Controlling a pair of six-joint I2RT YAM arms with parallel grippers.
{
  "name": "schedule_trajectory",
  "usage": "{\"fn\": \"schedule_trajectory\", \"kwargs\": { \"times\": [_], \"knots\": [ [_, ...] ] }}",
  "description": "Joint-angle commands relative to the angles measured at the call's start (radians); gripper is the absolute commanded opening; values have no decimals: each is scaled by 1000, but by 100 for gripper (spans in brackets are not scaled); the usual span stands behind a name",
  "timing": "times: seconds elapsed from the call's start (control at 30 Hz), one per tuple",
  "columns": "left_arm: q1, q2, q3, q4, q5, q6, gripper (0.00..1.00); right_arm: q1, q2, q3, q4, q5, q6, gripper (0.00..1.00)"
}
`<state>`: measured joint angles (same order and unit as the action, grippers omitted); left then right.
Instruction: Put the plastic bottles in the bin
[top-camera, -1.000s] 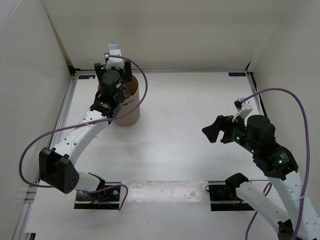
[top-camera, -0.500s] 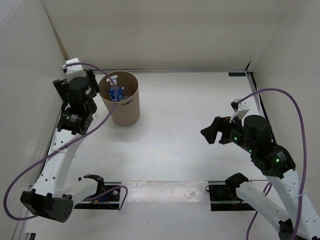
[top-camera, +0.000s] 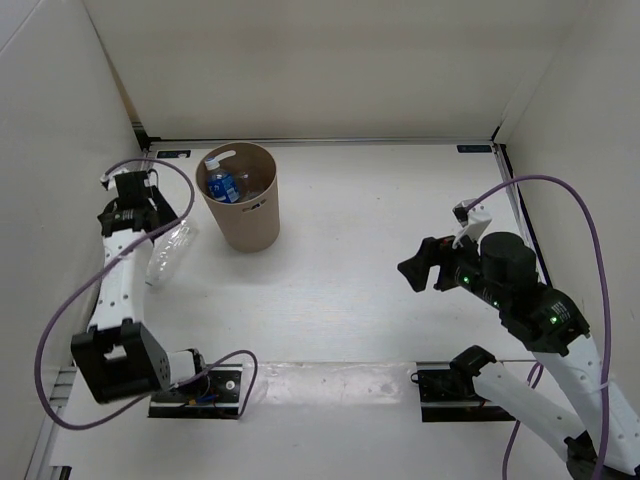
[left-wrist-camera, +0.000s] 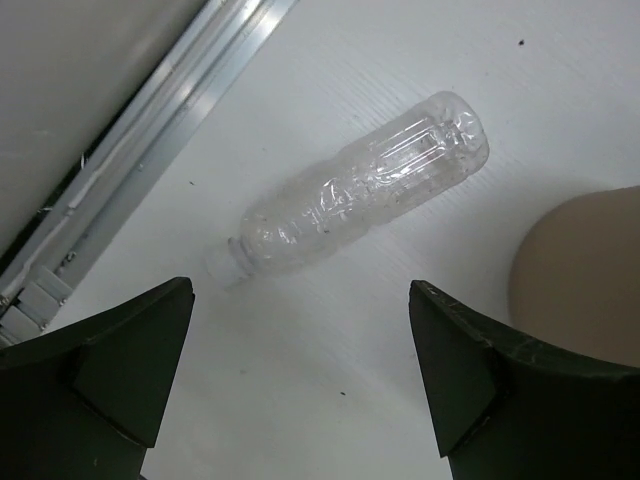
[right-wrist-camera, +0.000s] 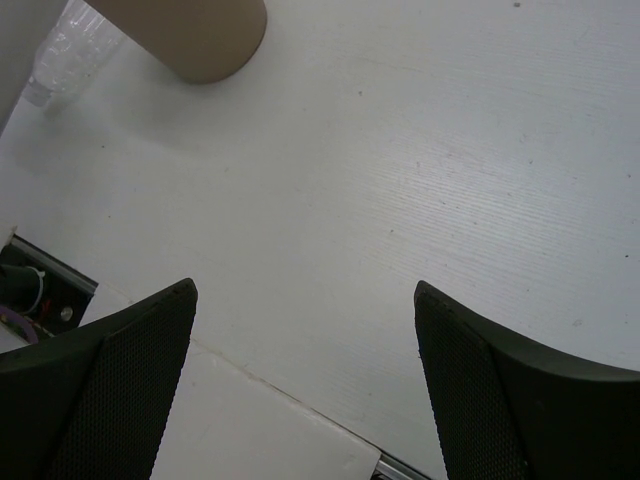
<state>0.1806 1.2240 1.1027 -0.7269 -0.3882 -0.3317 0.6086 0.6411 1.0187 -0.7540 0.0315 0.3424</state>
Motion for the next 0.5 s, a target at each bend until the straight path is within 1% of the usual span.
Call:
{"fn": "schedule_trajectory", "kwargs": {
  "times": [0.0,0.13,0.2,0.23,0.27,0.33,0.47],
  "knots": [
    [33,106,71,-59,161,-7,99,23,-6,12,25,41,-20,90],
    [37,176,62,1,212,103,99,51,-11,15,22,77,-26,90],
    [40,229,80,0,226,147,99,59,-9,20,22,80,-31,90],
    [43,288,86,-6,226,157,99,63,-8,23,25,82,-29,90],
    [45,305,109,-12,238,160,99,62,-3,24,22,82,-28,90],
    [53,356,108,4,268,184,99,71,-4,27,16,87,-31,90],
    [53,399,108,26,261,209,99,86,-6,32,7,102,-39,90]
  ]
}}
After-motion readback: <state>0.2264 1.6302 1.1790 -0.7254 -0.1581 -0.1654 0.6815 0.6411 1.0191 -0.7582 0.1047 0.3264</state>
